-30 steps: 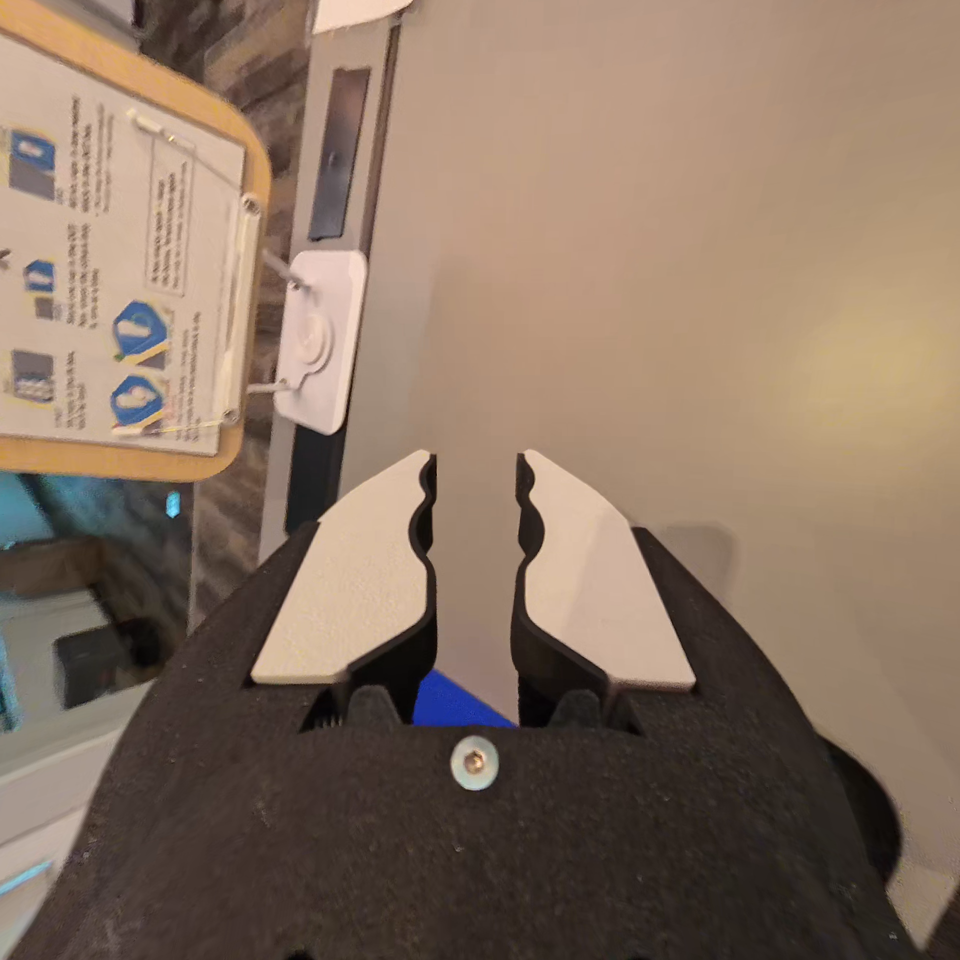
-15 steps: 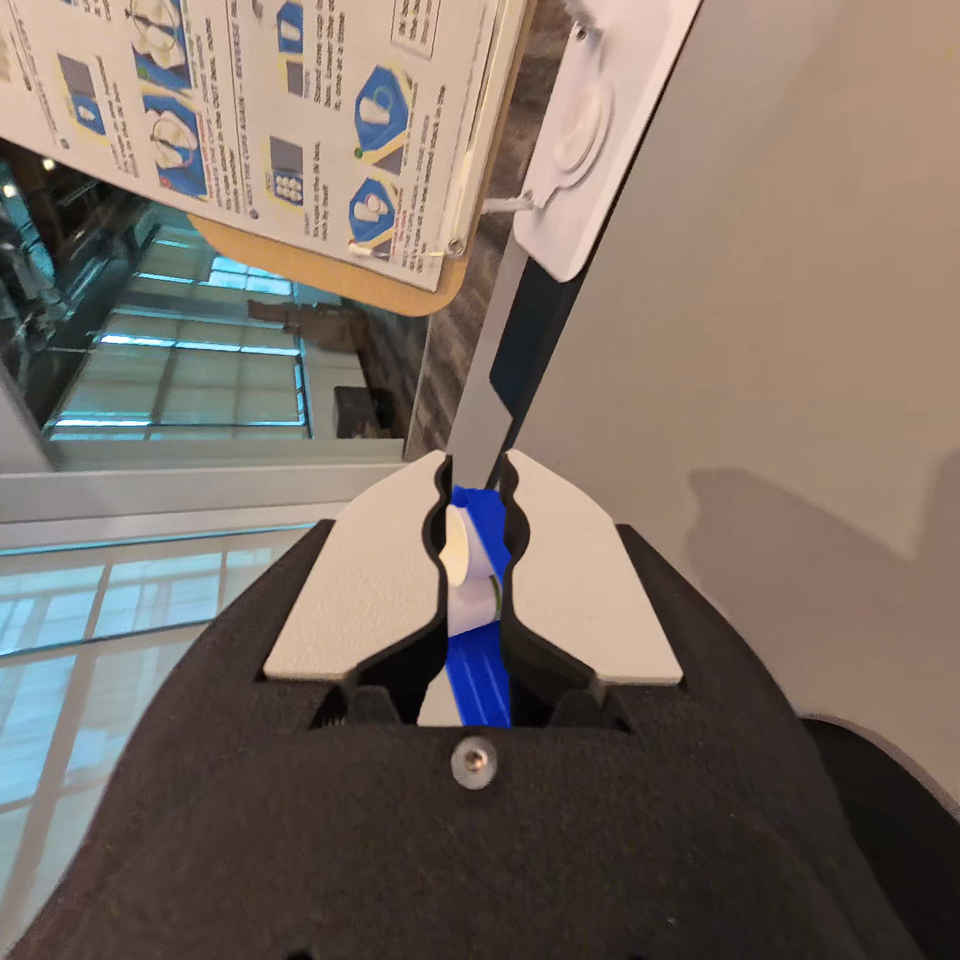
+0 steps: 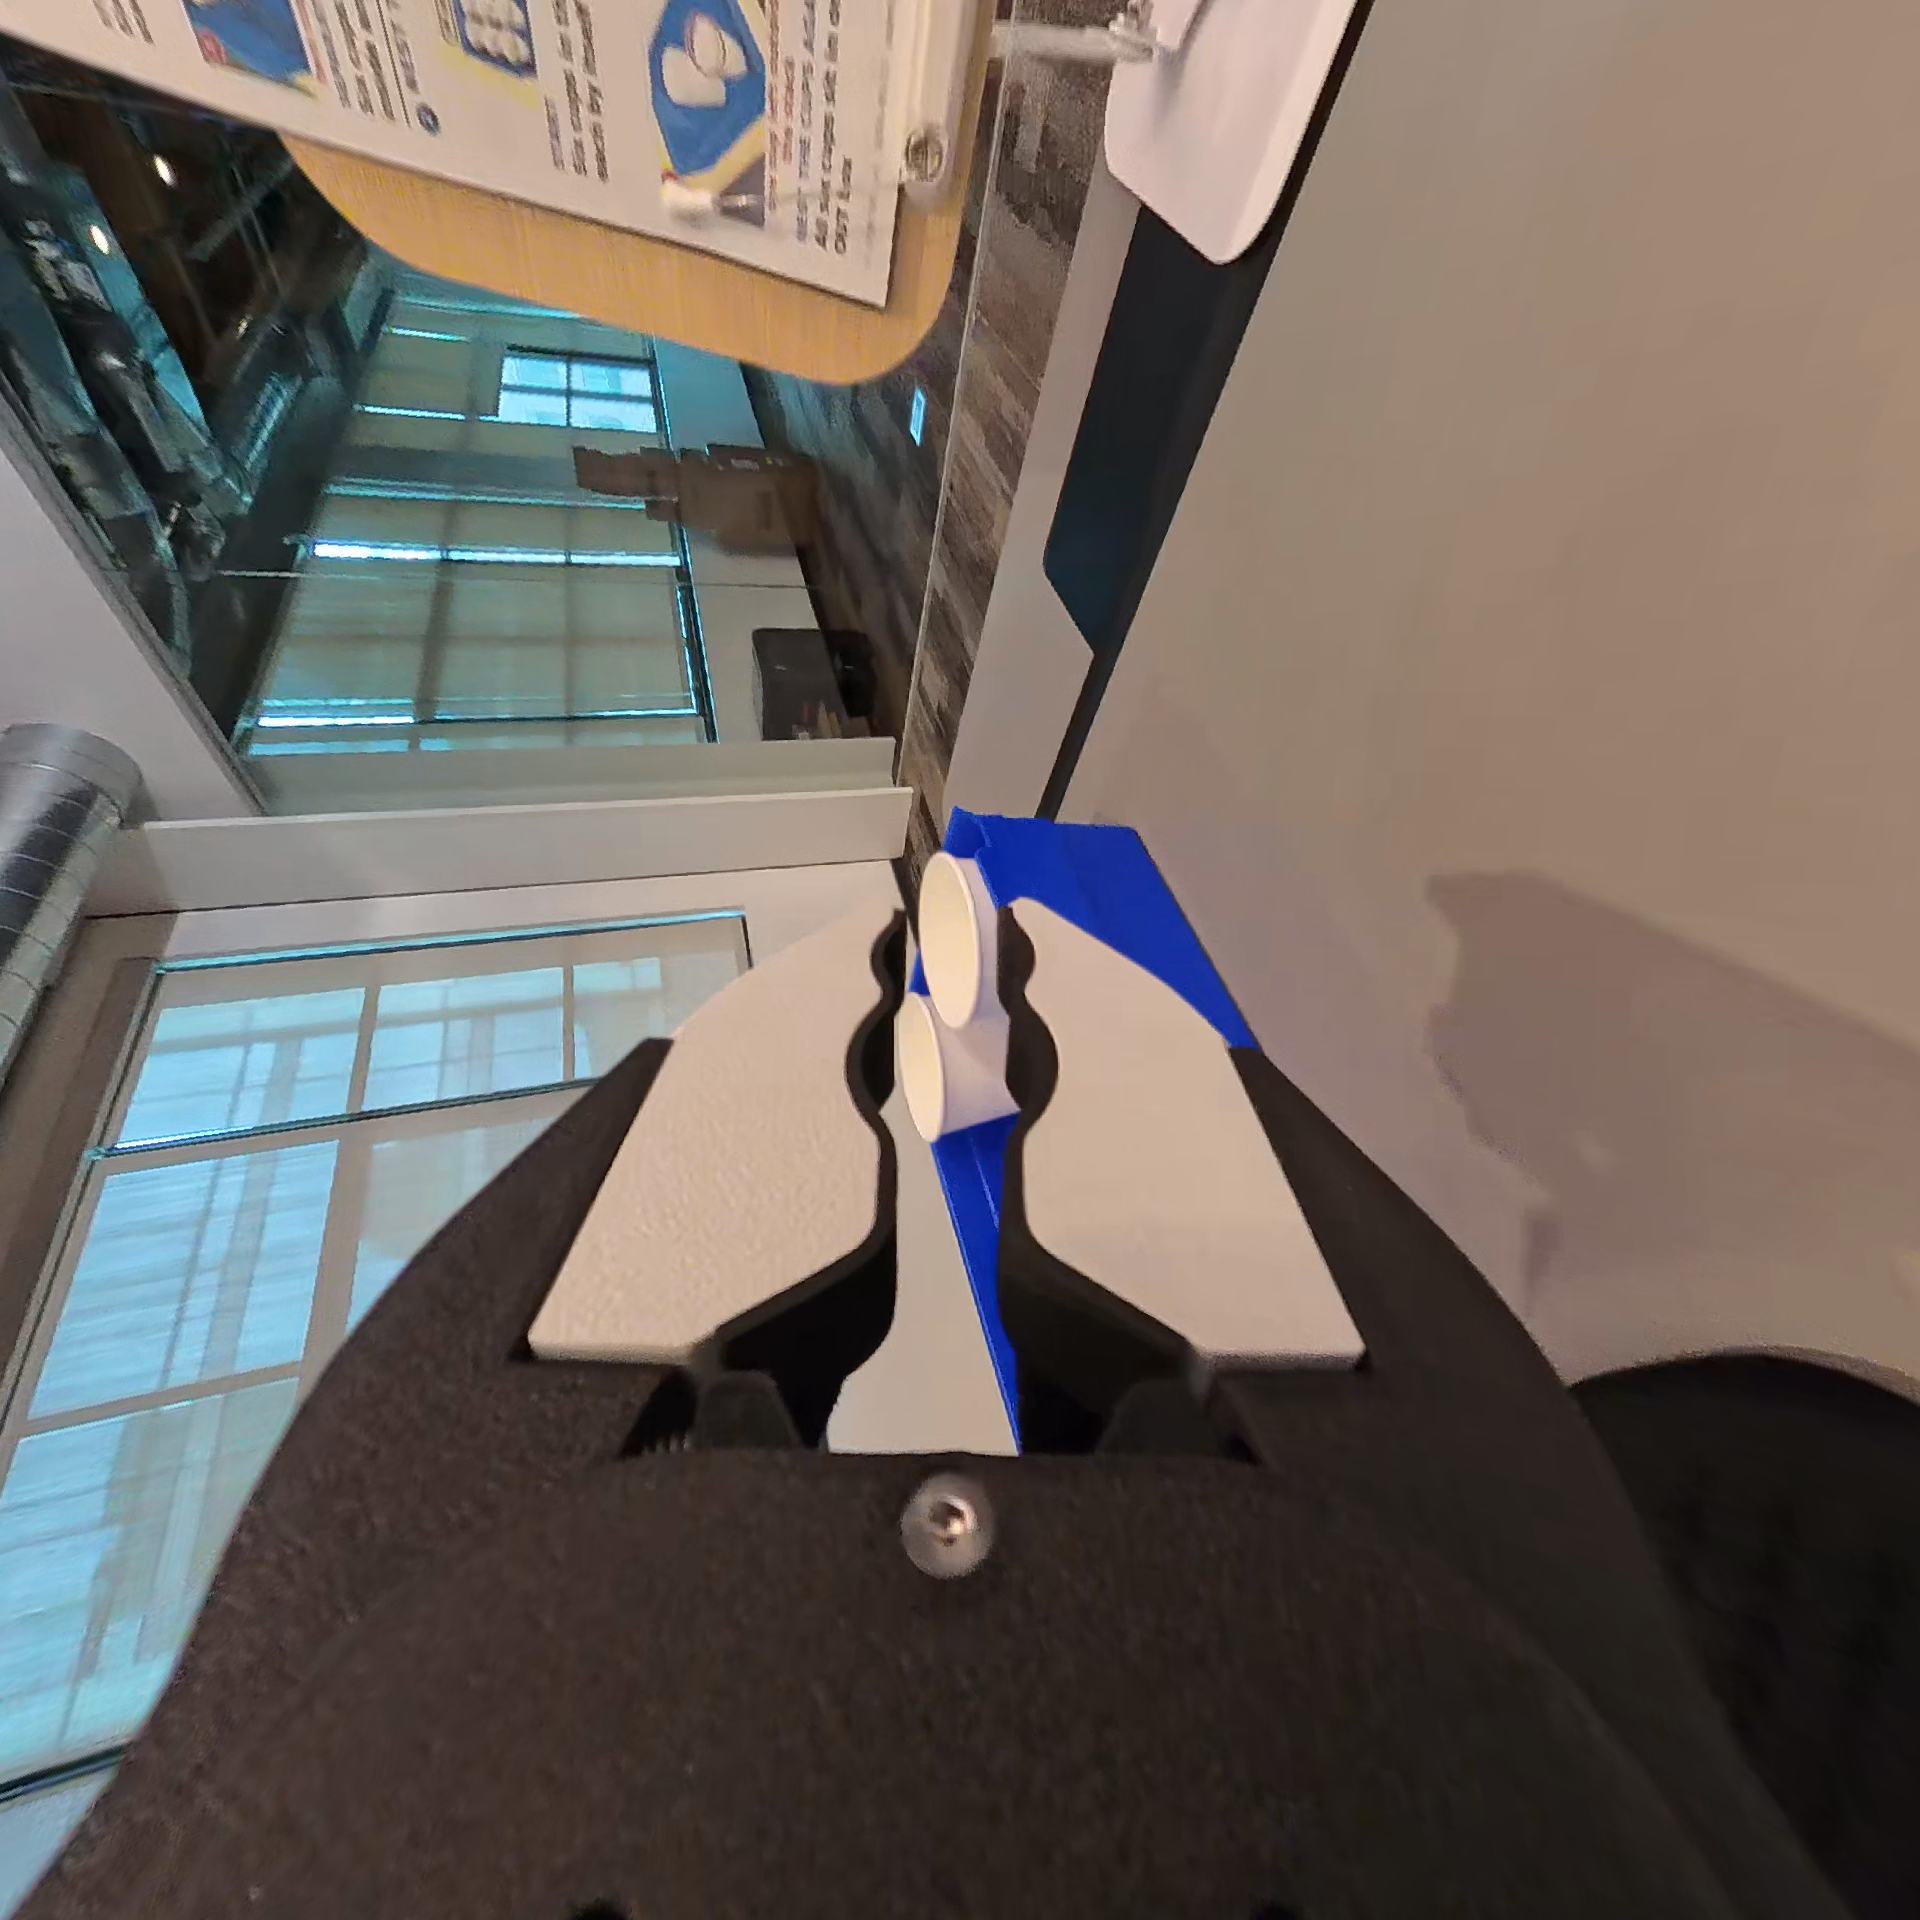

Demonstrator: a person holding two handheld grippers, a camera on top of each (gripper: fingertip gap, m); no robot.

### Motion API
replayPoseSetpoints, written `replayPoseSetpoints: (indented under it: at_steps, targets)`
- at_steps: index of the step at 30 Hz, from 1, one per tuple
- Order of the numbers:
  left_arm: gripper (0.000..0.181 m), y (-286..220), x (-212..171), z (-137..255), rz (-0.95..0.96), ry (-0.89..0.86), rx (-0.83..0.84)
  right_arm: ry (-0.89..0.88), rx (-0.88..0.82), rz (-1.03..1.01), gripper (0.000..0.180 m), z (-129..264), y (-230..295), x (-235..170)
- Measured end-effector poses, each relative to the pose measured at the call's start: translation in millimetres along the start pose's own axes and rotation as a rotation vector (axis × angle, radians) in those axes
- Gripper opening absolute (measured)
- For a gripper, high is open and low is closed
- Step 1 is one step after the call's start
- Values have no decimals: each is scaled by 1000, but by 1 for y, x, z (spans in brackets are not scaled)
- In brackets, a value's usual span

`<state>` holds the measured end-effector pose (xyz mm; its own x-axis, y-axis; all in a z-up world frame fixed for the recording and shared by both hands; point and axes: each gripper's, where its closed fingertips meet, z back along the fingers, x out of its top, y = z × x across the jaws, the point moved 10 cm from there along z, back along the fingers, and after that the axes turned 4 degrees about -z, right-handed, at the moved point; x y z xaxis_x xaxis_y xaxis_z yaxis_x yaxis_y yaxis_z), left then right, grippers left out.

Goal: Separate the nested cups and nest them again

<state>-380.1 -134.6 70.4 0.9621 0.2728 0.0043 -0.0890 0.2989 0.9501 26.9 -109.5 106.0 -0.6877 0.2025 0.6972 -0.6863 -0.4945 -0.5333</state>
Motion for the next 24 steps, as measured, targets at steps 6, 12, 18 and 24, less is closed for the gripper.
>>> replayPoseSetpoints:
  at_steps: [6,12,18,24]
  targets:
    - [18,5,-35,-10,77,67,-32,17,-4,-29,101,2,-7,-7]
    - [18,14,-79,-32,123,174,-23,-7,-32,-109,101,14,-24,-21]
    - [19,30,-120,-57,163,274,21,-13,-40,-153,101,19,-33,-31]
    - [21,44,-163,-84,142,379,-30,9,-29,-159,101,16,-34,-35]
